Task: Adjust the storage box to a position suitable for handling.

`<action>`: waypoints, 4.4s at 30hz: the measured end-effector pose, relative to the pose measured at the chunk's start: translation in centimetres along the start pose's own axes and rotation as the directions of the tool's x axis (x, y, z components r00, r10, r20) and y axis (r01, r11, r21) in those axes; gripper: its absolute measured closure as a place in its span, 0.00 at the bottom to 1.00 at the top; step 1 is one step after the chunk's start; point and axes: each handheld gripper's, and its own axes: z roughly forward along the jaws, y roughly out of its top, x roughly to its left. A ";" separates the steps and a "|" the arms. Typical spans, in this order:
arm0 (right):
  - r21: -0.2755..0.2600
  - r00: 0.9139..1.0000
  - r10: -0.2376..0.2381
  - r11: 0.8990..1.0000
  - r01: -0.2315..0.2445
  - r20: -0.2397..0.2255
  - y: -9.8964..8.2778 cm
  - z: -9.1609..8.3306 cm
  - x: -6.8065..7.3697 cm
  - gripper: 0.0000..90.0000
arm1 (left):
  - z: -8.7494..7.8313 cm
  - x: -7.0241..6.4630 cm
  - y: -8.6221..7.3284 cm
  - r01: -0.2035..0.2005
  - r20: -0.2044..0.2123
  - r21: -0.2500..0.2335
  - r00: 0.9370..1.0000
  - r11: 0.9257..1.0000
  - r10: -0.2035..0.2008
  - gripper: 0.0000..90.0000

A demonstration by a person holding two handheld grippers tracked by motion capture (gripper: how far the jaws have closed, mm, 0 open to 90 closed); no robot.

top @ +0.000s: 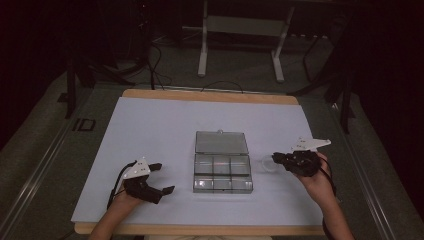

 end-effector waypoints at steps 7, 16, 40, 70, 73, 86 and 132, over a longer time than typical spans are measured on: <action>-0.018 0.999 -0.030 0.999 0.030 -0.010 1.6 -0.4 0.7 0.92 | 0.1 0.0 0.0 -0.001 0.002 0.005 1.000 1.000 0.001 0.03; -0.038 0.995 -0.080 0.996 0.078 -0.054 3.7 -0.2 2.0 0.92 | 0.0 0.0 0.0 0.000 0.004 0.002 1.000 1.000 0.000 0.03; -0.041 0.964 -0.168 0.986 0.163 -0.206 5.8 3.1 5.5 0.92 | -0.1 0.0 -0.1 -0.003 0.001 -0.009 1.000 1.000 0.003 0.03; 0.086 0.961 -0.119 0.986 0.144 -0.251 1.1 6.5 5.2 0.92 | -0.1 0.0 -0.1 -0.001 0.001 -0.008 1.000 1.000 0.001 0.03; 0.098 0.960 -0.122 0.984 0.151 -0.253 0.9 6.7 5.4 0.92 | 0.0 0.0 -0.1 -0.002 0.001 -0.007 1.000 1.000 0.002 0.03; 0.147 0.960 -0.144 0.972 0.183 -0.241 0.7 7.5 5.9 0.92 | -0.1 0.0 -0.1 -0.002 0.002 -0.008 1.000 1.000 0.002 0.03; -0.079 0.989 -0.036 0.997 0.025 -0.146 1.0 4.7 3.8 0.15 | 0.0 -0.5 0.3 -0.023 -0.016 -0.021 1.000 1.000 0.022 0.04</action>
